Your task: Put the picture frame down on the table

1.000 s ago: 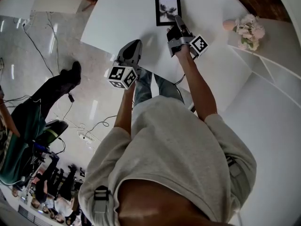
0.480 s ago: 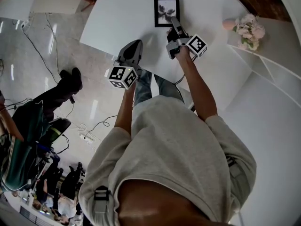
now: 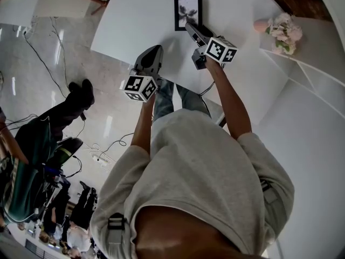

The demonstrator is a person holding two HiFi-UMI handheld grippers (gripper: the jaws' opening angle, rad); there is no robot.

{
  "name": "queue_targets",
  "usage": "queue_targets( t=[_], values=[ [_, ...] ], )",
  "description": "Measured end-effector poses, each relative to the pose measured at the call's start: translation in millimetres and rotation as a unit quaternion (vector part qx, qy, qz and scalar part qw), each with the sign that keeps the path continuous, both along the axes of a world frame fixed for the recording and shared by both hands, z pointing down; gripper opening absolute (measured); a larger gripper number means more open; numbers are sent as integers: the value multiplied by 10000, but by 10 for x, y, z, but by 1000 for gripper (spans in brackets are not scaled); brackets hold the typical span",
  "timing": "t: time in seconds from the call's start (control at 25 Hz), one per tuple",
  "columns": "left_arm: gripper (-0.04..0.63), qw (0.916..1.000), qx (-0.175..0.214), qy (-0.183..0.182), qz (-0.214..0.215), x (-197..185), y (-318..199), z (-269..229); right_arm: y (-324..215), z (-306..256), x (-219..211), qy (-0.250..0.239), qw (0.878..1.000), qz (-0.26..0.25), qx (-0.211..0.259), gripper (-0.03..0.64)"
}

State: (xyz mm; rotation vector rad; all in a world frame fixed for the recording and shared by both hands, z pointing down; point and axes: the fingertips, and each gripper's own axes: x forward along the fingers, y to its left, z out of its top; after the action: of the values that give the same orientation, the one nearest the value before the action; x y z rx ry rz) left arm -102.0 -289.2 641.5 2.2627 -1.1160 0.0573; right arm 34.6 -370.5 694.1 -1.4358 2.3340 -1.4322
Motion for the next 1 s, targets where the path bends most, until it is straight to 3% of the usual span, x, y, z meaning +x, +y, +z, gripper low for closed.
queue_targets(
  t=[0.24, 0.48, 0.8, 1.0],
  values=[
    [15, 10000, 8, 15, 36, -2, 6, -9, 115, 75, -104, 1394, 9833, -1137, 275, 258],
    [15, 10000, 10, 23, 64, 11, 18, -5, 221, 205, -151, 2522, 9441, -2070, 462, 259],
    [15, 10000, 11, 49, 7, -24, 31, -9, 278, 295, -79, 2992, 9217, -2443, 354, 258],
    [15, 10000, 37, 68, 13, 3, 25, -16, 326, 379, -18, 3172, 9159, -2452, 224, 258]
  ],
)
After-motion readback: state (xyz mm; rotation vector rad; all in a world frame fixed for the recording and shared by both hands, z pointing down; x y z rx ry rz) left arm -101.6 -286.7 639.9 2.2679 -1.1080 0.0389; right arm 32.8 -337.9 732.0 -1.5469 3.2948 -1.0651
